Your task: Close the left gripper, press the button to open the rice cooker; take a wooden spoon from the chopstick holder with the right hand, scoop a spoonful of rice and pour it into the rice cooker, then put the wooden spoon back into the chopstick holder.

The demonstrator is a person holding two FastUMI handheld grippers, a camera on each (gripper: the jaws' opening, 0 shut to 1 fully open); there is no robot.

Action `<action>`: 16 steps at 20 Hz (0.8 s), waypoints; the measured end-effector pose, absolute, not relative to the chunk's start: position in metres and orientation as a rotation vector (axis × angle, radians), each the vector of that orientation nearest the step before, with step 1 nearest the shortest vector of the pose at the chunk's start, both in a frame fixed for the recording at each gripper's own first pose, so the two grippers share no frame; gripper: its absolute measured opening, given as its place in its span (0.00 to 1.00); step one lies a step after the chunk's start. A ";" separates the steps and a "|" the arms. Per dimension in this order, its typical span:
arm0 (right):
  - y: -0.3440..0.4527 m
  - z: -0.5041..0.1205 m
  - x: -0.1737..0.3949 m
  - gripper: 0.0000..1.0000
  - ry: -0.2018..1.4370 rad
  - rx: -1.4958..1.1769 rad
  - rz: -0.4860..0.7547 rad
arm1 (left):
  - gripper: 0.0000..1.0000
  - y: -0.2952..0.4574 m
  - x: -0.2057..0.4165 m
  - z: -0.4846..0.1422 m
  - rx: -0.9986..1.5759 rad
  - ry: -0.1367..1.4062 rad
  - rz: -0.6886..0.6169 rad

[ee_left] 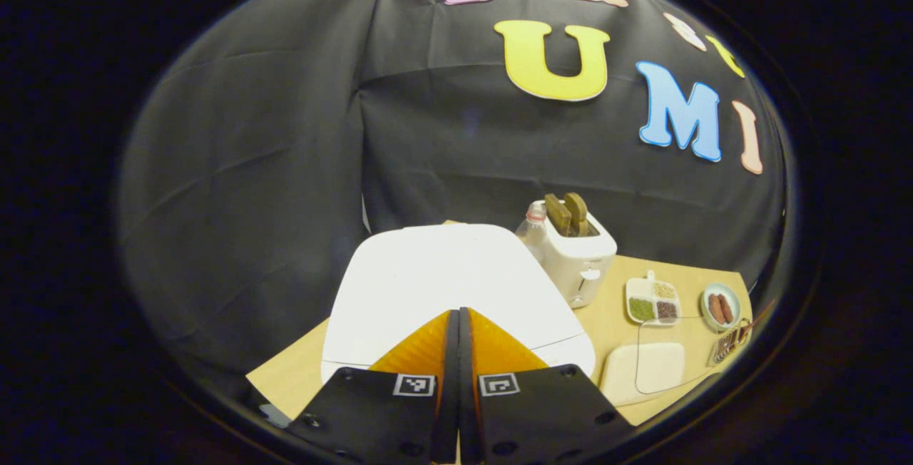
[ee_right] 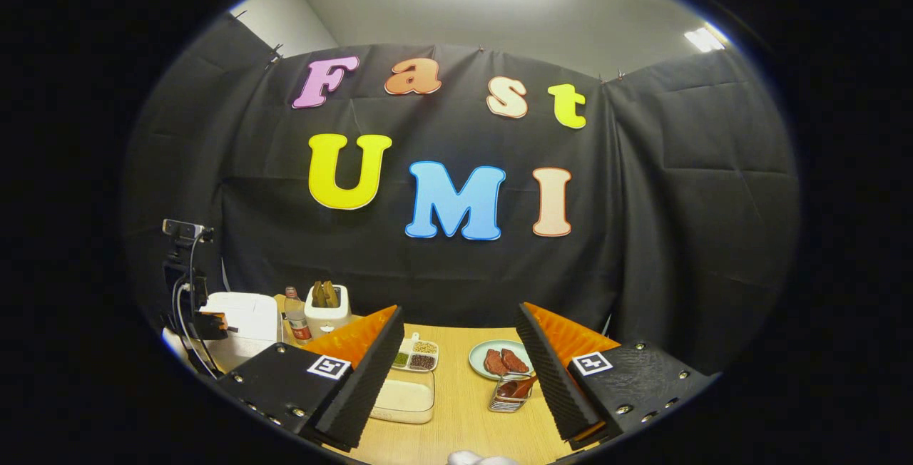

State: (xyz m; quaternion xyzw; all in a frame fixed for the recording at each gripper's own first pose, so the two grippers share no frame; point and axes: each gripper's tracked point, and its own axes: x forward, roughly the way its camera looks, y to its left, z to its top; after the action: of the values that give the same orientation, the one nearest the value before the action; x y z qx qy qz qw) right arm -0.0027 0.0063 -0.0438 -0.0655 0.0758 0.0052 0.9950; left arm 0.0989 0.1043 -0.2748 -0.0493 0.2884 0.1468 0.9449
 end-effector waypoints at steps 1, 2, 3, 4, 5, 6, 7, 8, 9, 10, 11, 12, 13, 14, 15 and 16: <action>0.006 -0.044 -0.003 0.97 0.155 -0.131 0.010 | 0.09 0.104 0.099 -0.281 -0.103 0.611 0.299; 0.006 -0.044 -0.003 0.97 0.155 -0.132 0.011 | 0.08 0.104 0.098 -0.290 -0.113 0.635 0.307; 0.004 -0.043 -0.003 0.97 0.154 -0.137 0.008 | 0.08 0.102 0.096 -0.288 -0.120 0.639 0.313; 0.004 -0.043 -0.003 0.97 0.154 -0.140 0.007 | 0.09 0.103 0.099 -0.290 -0.100 0.636 0.308; 0.005 -0.043 -0.003 0.97 0.156 -0.137 0.010 | 0.08 0.103 0.096 -0.290 -0.083 0.650 0.308; 0.004 -0.045 -0.002 0.97 0.160 -0.136 0.009 | 0.09 0.104 0.097 -0.289 -0.078 0.645 0.309; 0.004 -0.046 -0.003 0.97 0.165 -0.133 0.010 | 0.09 0.104 0.096 -0.290 -0.074 0.653 0.308; 0.005 -0.047 -0.003 0.97 0.166 -0.128 0.013 | 0.09 0.103 0.092 -0.294 -0.085 0.679 0.307; 0.006 -0.047 -0.003 0.97 0.167 -0.126 0.015 | 0.09 0.104 0.095 -0.290 -0.078 0.665 0.306; 0.006 -0.048 -0.002 0.97 0.169 -0.127 0.015 | 0.10 0.103 0.092 -0.295 -0.086 0.691 0.309; 0.006 -0.048 -0.002 0.97 0.171 -0.125 0.018 | 0.09 0.104 0.095 -0.295 -0.088 0.691 0.311; 0.006 -0.050 -0.003 0.97 0.172 -0.121 0.020 | 0.09 0.103 0.094 -0.297 -0.096 0.718 0.313; 0.007 -0.050 -0.002 0.97 0.172 -0.118 0.021 | 0.10 0.104 0.097 -0.295 -0.094 0.729 0.311; 0.007 -0.052 -0.003 0.97 0.174 -0.115 0.024 | 0.09 0.103 0.096 -0.294 -0.098 0.729 0.308; 0.007 -0.051 -0.003 0.97 0.168 -0.115 0.024 | 0.09 0.103 0.098 -0.294 -0.099 0.717 0.309; 0.006 -0.052 -0.004 0.97 0.166 -0.118 0.021 | 0.09 0.105 0.099 -0.288 -0.080 0.688 0.312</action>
State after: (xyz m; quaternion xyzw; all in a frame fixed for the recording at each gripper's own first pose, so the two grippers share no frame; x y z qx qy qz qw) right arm -0.0039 0.0060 -0.0521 -0.0591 0.0830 0.0104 0.9947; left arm 0.0986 0.1055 -0.2881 -0.0391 0.3356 0.1521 0.9288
